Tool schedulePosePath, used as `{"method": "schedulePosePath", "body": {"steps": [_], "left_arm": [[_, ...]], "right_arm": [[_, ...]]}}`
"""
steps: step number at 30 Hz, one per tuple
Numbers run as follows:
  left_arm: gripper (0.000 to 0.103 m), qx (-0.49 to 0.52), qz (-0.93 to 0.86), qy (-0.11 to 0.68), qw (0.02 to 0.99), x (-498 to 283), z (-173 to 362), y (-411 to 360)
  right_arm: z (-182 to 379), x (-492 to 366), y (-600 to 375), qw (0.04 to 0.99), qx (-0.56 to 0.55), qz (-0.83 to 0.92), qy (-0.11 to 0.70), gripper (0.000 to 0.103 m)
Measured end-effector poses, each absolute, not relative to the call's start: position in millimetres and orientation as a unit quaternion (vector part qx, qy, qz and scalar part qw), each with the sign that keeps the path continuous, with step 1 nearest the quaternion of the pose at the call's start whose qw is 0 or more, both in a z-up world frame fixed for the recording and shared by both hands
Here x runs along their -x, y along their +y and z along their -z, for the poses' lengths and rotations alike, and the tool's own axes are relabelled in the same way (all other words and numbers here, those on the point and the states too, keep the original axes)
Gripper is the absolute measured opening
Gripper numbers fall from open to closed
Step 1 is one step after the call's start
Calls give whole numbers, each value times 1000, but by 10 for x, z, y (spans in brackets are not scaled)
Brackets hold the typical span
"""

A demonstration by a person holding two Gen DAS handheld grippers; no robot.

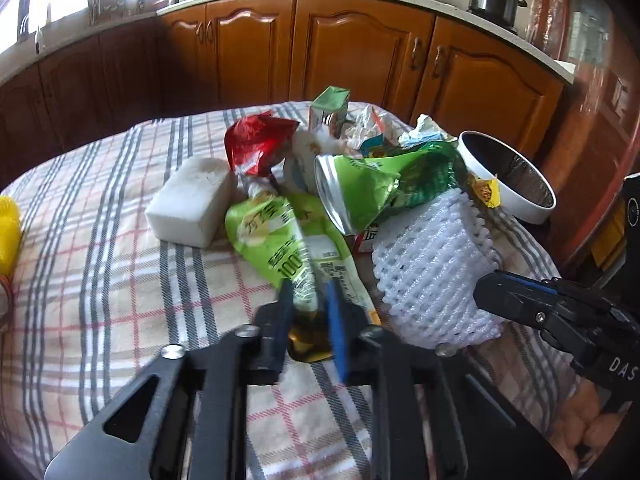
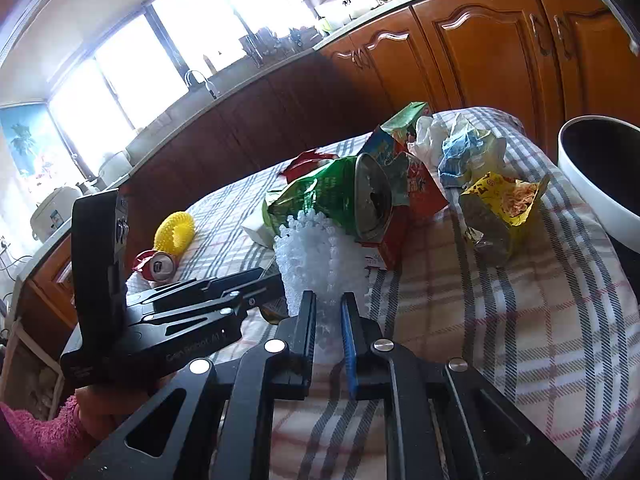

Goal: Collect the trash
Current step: 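Grasp the green juice pouch with the left tool while the right tool grasps the white mesh sleeve, then carry both items over the trash bin and open both tools to drop them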

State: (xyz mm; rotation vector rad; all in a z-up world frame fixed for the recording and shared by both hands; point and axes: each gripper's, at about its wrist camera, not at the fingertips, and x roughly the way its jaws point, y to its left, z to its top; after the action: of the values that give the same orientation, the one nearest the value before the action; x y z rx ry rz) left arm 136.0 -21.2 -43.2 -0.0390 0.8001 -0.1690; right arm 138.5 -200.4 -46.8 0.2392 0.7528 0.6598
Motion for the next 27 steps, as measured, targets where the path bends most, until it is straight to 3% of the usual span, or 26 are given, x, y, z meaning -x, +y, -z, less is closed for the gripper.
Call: {"method": "schedulePosePath", "body": {"steps": [15,27], "left_arm": [[7,46,87,322,942,-794,-55,-66],[7,26,159,302,940,-999,-337,-689]], "right_arm": [[310,-1092,-2380,872,-138,-328,337,11],[162,-1116,-2999,905,-151,-255,304,11]]}}
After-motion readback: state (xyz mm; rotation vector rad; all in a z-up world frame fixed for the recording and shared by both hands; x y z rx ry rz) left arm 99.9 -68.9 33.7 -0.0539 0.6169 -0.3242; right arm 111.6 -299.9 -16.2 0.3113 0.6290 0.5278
